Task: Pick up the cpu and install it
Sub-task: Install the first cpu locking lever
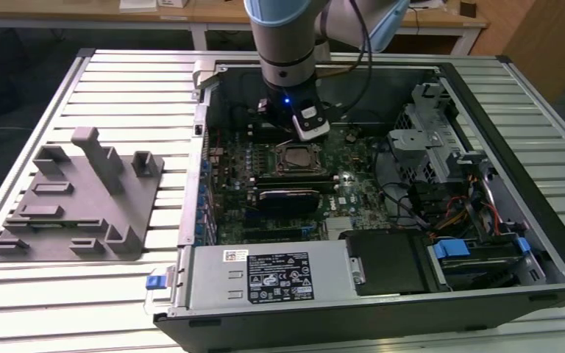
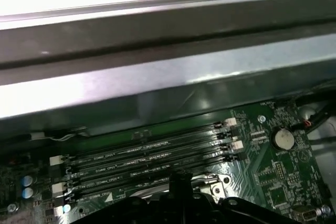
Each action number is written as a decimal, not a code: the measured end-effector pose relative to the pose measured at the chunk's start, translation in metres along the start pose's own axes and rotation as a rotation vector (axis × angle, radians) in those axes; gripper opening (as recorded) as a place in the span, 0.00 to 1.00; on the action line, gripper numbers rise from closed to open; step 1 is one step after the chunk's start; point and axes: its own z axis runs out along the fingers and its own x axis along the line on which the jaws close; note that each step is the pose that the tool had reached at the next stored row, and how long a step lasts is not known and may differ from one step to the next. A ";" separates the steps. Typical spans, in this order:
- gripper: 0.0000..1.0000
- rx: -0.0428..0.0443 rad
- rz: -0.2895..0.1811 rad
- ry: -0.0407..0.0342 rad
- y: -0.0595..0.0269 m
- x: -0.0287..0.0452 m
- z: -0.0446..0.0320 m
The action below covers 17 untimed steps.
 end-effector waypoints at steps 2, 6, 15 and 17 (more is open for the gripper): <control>0.11 0.0027 0.017 -0.0065 -0.0001 0.0002 0.0012; 0.11 0.0042 0.031 -0.0122 0.0006 0.0014 0.0032; 0.11 0.0045 0.040 -0.0180 0.0022 0.0095 0.0052; 0.11 0.0036 0.040 -0.0223 0.0021 0.0098 0.0063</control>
